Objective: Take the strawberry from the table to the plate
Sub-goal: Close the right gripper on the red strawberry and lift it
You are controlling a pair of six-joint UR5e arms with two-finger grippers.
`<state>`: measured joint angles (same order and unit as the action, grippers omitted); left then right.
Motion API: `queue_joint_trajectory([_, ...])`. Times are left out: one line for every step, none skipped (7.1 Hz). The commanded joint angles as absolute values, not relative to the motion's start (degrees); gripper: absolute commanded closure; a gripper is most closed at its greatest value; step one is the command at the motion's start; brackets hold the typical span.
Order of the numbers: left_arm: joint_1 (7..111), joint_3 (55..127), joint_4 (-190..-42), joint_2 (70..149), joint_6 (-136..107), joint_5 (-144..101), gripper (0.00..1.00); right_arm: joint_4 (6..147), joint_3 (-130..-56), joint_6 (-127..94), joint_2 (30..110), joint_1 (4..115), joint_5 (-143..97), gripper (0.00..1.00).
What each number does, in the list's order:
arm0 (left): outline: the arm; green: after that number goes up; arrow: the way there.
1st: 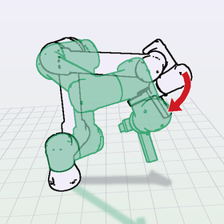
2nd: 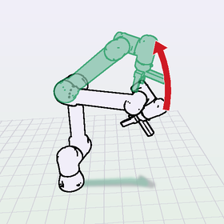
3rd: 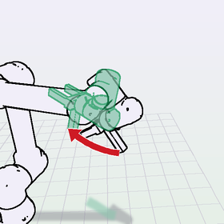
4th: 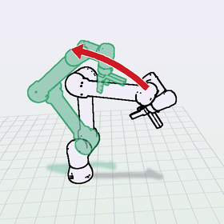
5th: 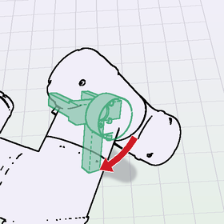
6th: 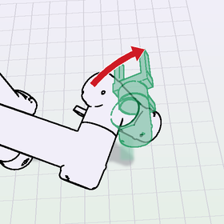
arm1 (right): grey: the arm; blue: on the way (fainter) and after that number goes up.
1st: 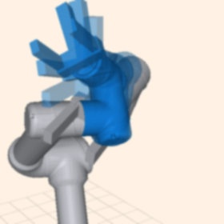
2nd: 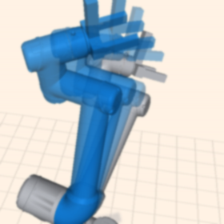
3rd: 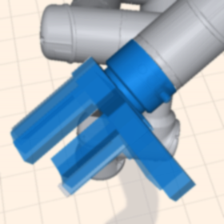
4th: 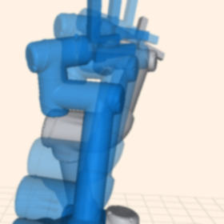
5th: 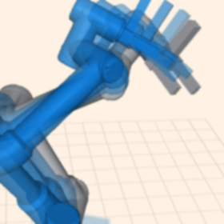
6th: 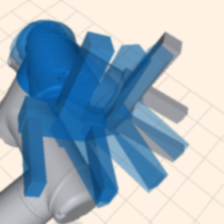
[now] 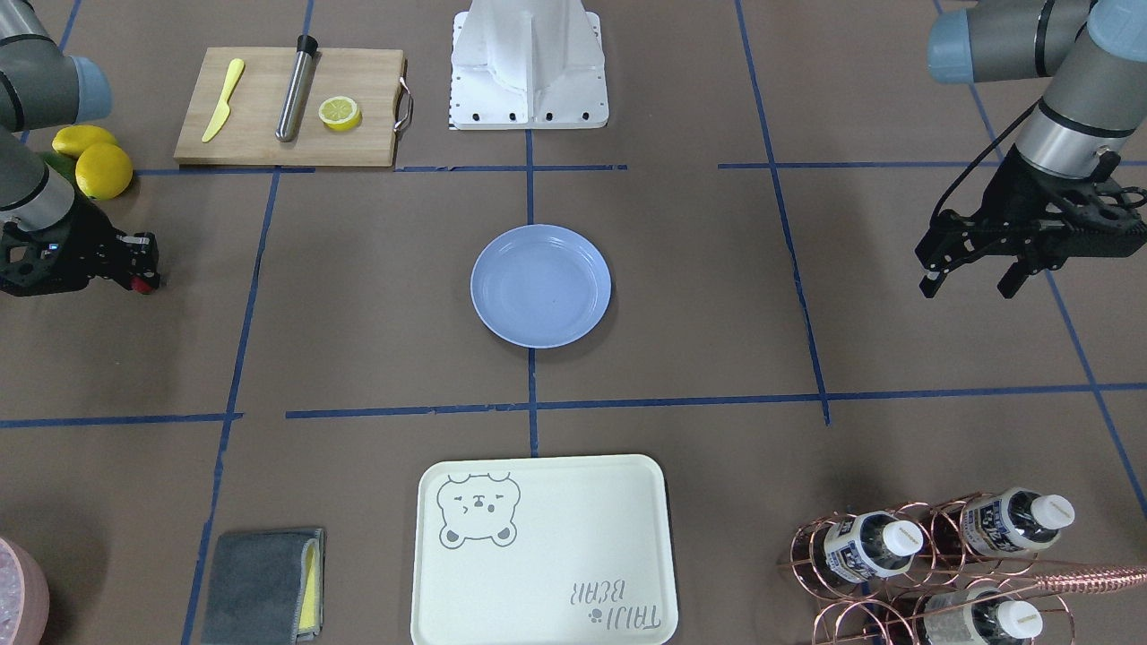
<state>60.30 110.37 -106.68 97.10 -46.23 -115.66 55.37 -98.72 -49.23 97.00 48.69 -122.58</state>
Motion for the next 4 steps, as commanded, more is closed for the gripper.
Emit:
queue_joint_trajectory([60.38,110.39,-106.61,97.03,-46.23,-115.66,0.0,55.37,-101.15,-49.39,96.94,49.04,-122.34,1.0])
queue_joint_trajectory([60.47,110.39,-106.44,97.12,-46.06,-115.66,0.0,56.15,-103.34,-49.57,96.51,51.04,-124.69,1.0])
queue_joint_trajectory([62.47,109.87,-106.09,97.03,-40.05,-115.84,0.0,58.42,-103.79,-49.66,92.85,52.89,-127.5,1.0])
queue_joint_trajectory([65.1,109.69,-103.73,97.03,-34.68,-116.62,0.0,63.15,-104.06,-49.75,87.59,53.17,-128.4,1.0])
